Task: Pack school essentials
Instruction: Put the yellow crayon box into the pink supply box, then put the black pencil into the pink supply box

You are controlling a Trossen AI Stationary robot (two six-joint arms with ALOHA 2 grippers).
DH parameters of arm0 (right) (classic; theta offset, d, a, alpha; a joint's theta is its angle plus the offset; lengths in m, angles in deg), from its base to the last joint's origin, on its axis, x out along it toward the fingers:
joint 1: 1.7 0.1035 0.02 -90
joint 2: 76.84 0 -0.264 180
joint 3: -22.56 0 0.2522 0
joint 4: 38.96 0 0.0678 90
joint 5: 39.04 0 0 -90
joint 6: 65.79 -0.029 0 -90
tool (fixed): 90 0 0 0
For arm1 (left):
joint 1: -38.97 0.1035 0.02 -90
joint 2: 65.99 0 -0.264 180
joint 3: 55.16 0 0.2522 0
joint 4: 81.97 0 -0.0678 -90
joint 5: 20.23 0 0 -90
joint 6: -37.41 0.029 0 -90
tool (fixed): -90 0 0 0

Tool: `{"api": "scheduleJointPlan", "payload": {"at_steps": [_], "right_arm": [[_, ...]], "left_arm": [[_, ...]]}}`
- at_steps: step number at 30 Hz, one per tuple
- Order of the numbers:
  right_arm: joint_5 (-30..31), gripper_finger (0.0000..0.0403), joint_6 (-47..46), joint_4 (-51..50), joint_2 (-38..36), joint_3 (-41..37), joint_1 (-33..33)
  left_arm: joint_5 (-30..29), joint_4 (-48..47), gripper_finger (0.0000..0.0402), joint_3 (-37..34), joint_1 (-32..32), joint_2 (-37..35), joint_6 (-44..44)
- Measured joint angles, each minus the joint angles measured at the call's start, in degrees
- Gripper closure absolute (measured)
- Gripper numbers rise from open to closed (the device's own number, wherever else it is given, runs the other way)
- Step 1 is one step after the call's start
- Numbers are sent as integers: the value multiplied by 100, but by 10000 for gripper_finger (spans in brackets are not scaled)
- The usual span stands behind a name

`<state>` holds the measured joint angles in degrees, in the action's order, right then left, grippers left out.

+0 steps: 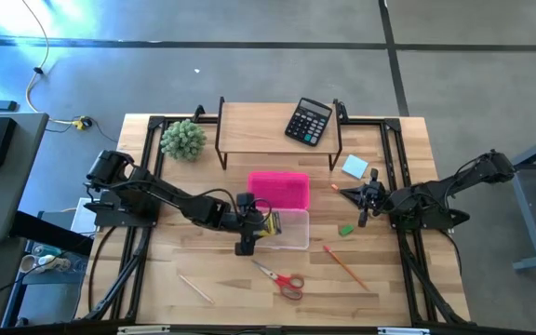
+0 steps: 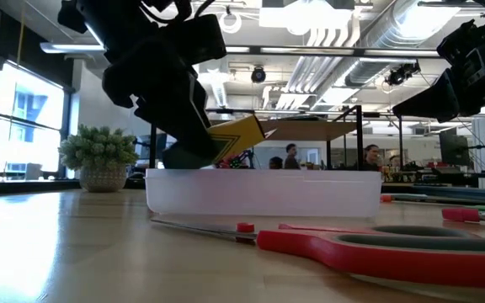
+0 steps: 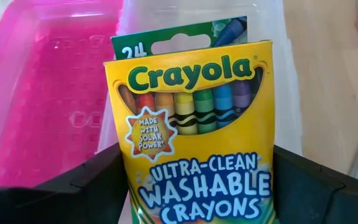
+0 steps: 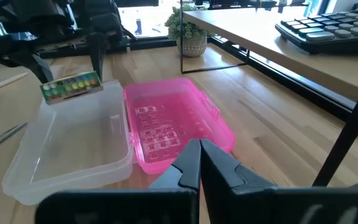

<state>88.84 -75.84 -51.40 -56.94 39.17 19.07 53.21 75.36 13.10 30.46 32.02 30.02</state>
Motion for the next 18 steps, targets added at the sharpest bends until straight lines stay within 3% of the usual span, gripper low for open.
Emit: {"api": "scheduleJointPlan", "payload": {"at_steps": [9,18], "right_arm": [[0,403,-2,-2,0,0,0],[0,403,-1,-2,0,0,1]], "left_arm": [[-54,39,24,0,67,-4,-38],[-54,-40,9,128,41,-7,-34]]}}
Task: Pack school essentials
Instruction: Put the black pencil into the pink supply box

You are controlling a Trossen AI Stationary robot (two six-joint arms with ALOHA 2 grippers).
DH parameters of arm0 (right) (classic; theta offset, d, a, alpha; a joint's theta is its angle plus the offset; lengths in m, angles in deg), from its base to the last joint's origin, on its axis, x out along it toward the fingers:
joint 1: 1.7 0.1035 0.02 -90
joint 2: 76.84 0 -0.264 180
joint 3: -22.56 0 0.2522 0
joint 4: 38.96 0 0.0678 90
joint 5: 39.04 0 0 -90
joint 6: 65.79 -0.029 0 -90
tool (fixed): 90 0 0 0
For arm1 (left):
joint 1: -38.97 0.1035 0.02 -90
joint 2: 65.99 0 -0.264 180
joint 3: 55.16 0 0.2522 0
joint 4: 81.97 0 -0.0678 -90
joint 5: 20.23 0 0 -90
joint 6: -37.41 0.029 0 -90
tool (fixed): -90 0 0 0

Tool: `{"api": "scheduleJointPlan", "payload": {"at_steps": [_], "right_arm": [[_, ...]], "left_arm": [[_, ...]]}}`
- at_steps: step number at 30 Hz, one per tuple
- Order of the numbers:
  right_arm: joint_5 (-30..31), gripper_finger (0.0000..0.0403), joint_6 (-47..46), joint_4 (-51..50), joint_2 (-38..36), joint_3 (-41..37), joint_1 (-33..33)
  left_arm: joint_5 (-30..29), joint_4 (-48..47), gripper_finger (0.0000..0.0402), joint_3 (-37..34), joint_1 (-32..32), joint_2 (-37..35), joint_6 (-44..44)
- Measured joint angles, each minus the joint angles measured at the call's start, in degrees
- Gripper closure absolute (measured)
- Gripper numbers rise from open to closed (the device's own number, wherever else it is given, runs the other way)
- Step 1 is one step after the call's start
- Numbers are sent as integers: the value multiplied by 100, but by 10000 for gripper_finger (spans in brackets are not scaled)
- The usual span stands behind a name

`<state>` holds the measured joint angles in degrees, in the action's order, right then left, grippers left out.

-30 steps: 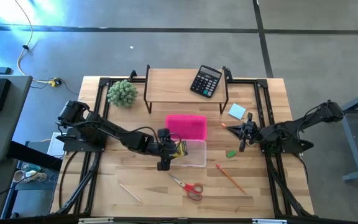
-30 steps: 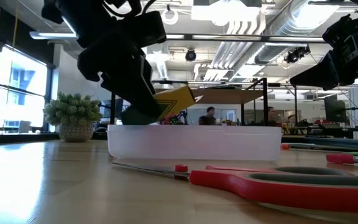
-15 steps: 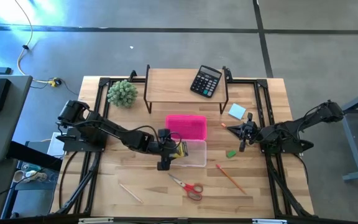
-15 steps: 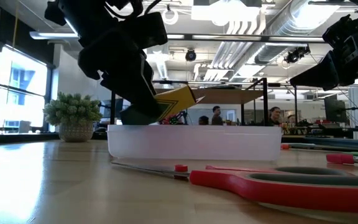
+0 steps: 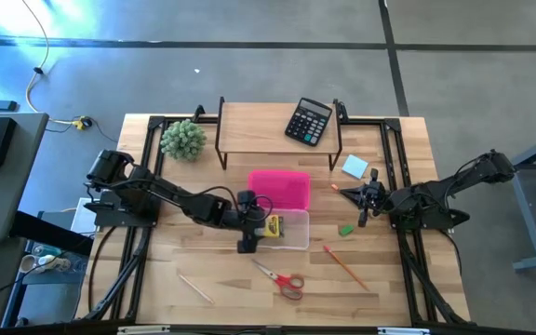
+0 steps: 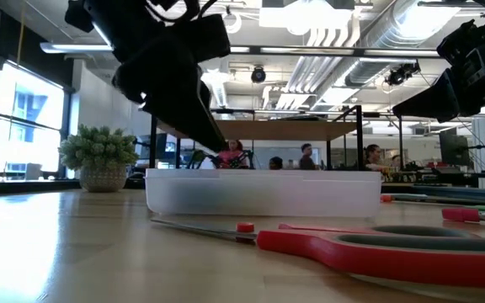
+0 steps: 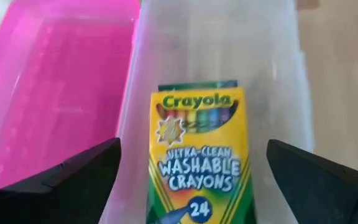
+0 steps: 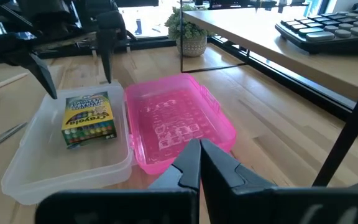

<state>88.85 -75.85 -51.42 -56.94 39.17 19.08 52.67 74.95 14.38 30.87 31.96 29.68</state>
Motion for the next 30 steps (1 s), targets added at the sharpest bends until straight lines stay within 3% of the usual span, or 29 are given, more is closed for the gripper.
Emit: {"api": "scheduleJointPlan", "payload": {"at_steps": [9,15,21,30], "right_arm": [[0,403,0,0,0,0,-1],[-1,403,0,-33,0,0,0],[0,403,1,-83,-2,0,1],[-1,403,0,-192,7,0,-1]], "left_arm": [[-19,-722,9,721,-85,-58,295],[-365,-994,9,751,-340,-510,54],[-711,-856,9,267,-684,-1171,-234],[-776,589,9,-622,-1085,-1739,-307]]}}
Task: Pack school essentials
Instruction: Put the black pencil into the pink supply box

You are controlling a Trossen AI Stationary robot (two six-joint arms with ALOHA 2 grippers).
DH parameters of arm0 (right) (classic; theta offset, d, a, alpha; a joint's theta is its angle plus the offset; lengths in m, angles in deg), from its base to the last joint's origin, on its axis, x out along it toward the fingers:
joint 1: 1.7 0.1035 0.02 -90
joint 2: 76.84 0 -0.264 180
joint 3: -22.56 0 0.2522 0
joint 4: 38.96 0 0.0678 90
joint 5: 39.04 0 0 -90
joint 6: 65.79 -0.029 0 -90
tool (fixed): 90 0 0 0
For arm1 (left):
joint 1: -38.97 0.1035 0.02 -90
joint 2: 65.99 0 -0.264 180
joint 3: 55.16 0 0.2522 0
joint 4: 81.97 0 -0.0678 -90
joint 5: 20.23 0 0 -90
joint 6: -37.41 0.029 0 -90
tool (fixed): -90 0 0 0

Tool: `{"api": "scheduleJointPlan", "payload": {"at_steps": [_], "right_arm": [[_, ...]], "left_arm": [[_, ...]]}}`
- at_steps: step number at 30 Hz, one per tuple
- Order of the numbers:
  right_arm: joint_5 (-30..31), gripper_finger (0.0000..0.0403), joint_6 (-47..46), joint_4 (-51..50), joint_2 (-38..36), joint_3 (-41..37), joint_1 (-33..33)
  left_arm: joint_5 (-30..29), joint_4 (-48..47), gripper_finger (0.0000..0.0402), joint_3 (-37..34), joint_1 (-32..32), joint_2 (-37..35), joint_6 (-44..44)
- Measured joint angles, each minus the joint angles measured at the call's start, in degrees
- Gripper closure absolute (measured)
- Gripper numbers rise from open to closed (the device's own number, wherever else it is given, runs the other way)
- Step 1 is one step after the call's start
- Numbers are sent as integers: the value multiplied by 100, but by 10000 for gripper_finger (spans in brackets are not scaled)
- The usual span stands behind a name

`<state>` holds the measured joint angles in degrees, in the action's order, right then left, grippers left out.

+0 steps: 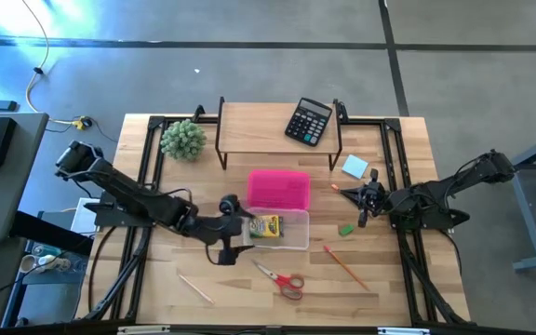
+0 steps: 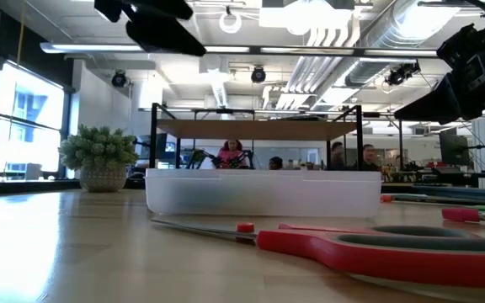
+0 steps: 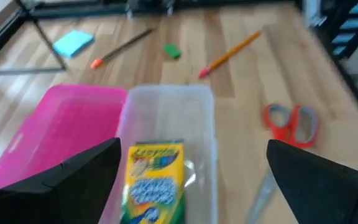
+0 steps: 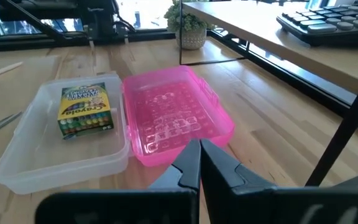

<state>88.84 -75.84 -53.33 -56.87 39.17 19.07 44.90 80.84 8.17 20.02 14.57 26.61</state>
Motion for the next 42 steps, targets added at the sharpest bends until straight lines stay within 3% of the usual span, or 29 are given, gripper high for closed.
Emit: {"api": "scheduleJointPlan", "payload": {"at_steps": [10,23,35,42], "right_arm": [[0,403,1,-47,-8,0,0],[1,403,1,-47,-9,0,2],[-1,403,-2,-47,-10,0,1],[-247,403,-1188,-2,-10,0,2]], "left_arm": [[-21,974,9,-581,-104,38,-214],[-21,1036,9,-573,-87,34,-653],[42,1091,9,-573,397,34,-661],[61,1102,9,-573,473,34,-661]]}}
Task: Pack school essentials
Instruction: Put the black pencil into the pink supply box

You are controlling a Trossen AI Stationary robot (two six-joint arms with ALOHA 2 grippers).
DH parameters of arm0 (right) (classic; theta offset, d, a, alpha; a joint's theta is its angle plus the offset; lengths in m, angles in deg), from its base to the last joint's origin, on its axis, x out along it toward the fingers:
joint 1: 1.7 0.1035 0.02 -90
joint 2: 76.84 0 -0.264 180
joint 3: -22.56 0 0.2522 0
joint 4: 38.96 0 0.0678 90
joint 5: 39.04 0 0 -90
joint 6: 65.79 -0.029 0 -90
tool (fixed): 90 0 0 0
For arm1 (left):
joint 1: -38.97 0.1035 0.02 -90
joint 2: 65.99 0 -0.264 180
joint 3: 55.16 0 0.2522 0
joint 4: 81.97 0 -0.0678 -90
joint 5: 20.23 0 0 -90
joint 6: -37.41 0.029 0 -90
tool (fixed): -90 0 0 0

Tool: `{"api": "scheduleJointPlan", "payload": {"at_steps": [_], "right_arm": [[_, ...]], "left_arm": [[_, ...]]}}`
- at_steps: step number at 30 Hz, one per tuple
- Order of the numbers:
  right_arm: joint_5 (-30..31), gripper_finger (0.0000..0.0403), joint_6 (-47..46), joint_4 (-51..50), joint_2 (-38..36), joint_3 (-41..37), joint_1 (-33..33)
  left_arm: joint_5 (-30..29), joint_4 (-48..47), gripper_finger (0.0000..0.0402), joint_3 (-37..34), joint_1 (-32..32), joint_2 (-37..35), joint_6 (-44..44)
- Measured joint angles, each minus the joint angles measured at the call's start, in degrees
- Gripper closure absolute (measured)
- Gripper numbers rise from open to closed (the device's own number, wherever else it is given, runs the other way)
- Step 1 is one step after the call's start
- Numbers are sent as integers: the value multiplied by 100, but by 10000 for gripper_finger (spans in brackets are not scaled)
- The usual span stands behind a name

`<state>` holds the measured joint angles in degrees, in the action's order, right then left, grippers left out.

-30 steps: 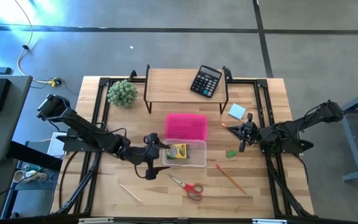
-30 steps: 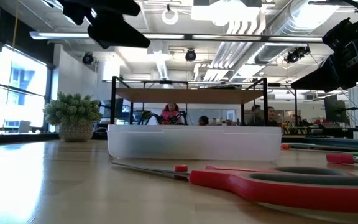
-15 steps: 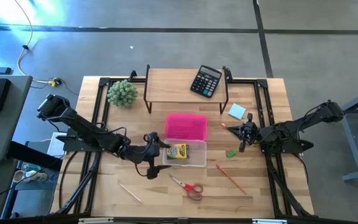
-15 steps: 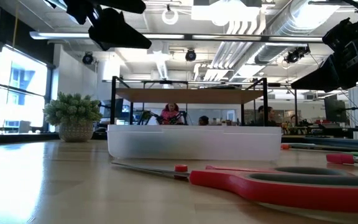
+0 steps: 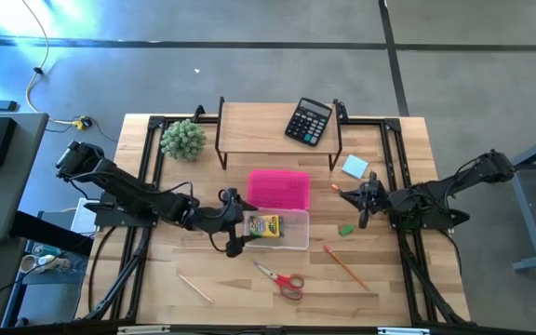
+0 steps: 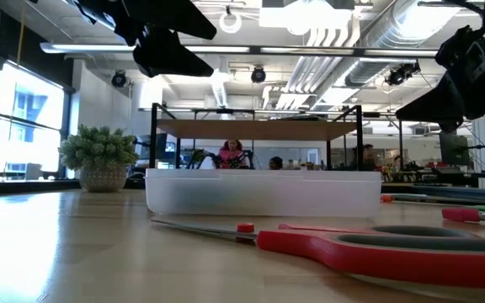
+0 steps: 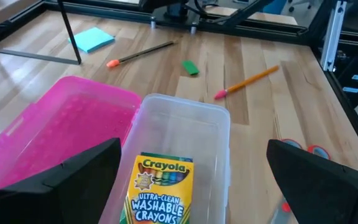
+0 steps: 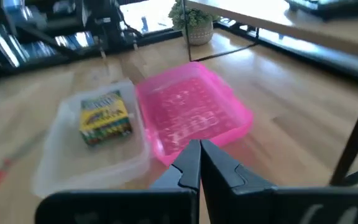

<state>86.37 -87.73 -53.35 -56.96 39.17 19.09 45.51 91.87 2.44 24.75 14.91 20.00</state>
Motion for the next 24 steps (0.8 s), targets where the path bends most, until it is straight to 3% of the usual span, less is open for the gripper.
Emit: {"api": "scheduleJointPlan", "payload": {"at_steps": [17,21,24], "right_arm": [[-237,403,-1233,-4,0,0,-2],[-442,403,-1125,-3,0,0,-19],[-220,400,-1069,-15,2,22,-77]], "left_arm": [[-39,300,9,4,337,2,959],[47,299,9,7,467,2,1138],[148,301,9,7,567,2,1213]]}}
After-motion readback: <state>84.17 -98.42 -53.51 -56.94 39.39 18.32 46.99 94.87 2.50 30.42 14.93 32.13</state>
